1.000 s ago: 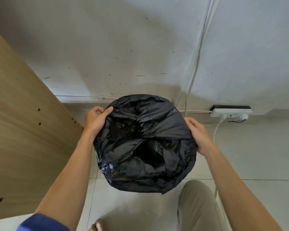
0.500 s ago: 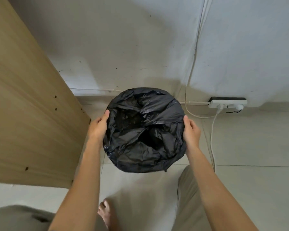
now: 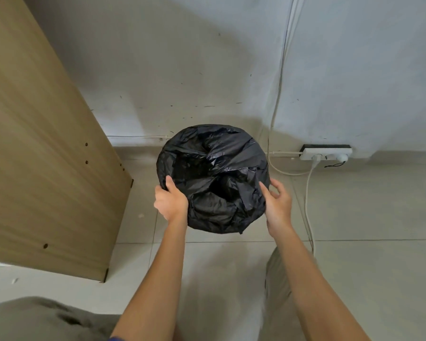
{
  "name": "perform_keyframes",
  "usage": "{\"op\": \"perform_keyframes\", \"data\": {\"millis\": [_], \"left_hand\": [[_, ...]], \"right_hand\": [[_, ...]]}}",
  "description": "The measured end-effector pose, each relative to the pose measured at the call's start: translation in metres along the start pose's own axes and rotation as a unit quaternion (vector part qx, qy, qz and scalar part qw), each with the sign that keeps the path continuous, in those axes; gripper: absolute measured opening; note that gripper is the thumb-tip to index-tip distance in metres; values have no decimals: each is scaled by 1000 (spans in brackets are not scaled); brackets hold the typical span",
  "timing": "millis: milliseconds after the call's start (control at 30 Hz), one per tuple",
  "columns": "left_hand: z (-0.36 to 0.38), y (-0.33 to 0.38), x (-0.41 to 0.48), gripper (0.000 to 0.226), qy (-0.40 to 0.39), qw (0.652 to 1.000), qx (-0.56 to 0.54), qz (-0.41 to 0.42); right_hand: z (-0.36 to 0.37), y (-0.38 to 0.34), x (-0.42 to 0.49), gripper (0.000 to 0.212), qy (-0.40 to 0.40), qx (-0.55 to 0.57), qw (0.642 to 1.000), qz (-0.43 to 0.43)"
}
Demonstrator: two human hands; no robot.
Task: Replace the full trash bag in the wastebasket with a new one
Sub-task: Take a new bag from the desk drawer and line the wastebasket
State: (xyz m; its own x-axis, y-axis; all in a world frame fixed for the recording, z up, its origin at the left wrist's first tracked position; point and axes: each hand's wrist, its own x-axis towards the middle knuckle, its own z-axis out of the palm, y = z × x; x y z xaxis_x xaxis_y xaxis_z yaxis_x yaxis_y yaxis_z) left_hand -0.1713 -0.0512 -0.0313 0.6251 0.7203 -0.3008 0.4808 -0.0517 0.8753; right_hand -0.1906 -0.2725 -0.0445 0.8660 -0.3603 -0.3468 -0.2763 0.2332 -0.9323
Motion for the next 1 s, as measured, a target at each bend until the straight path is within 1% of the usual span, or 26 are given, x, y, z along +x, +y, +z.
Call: {"op": "perform_keyframes", "data": {"millis": [100, 233, 267, 333, 400, 467, 533, 667, 733, 800, 833, 900, 1000], "left_hand": [[2, 4, 8, 57, -7, 1000, -24, -14], [-3, -6, 8, 52, -32, 992, -90, -82], [-6, -10, 4, 52, -39, 989, -106, -93], [-11, -21, -11, 43, -63, 986, -125, -91], [-14, -32, -30, 34, -104, 982, -143, -66], [-15, -41, -45, 35, -133, 978, -158, -34], [-16, -47, -51, 37, -155, 970, -186, -25], [-19, -56, -47, 42, -203, 944, -253, -55], [-18, -56, -52, 48, -197, 944, -259, -58], [-17, -56, -60, 57, -157, 953, -252, -59], [-16, -55, -64, 57, -135, 958, -246, -56], [-13, -57, -70, 46, -115, 963, -241, -47], [-5, -63, -77, 28, -146, 964, -219, -41]], "right_hand": [[0, 10, -5, 27, -13, 37, 999, 9], [-1, 14, -9, 40, -52, 80, 995, 19], [-1, 13, -11, 42, -46, 91, 995, 22], [2, 13, -14, 42, 2, 115, 993, 35], [7, 17, -17, 32, 44, 132, 990, 40], [12, 23, -21, 22, 59, 122, 991, 24], [14, 29, -22, 15, 71, 111, 991, 8], [16, 36, -26, 21, 74, 141, 987, 25], [20, 42, -30, 23, 85, 128, 988, 12], [26, 44, -37, 20, 106, 119, 987, -2], [29, 43, -40, 18, 109, 123, 986, -6], [32, 43, -45, 22, 98, 150, 984, -4], [34, 46, -54, 38, 77, 163, 984, 2]]}}
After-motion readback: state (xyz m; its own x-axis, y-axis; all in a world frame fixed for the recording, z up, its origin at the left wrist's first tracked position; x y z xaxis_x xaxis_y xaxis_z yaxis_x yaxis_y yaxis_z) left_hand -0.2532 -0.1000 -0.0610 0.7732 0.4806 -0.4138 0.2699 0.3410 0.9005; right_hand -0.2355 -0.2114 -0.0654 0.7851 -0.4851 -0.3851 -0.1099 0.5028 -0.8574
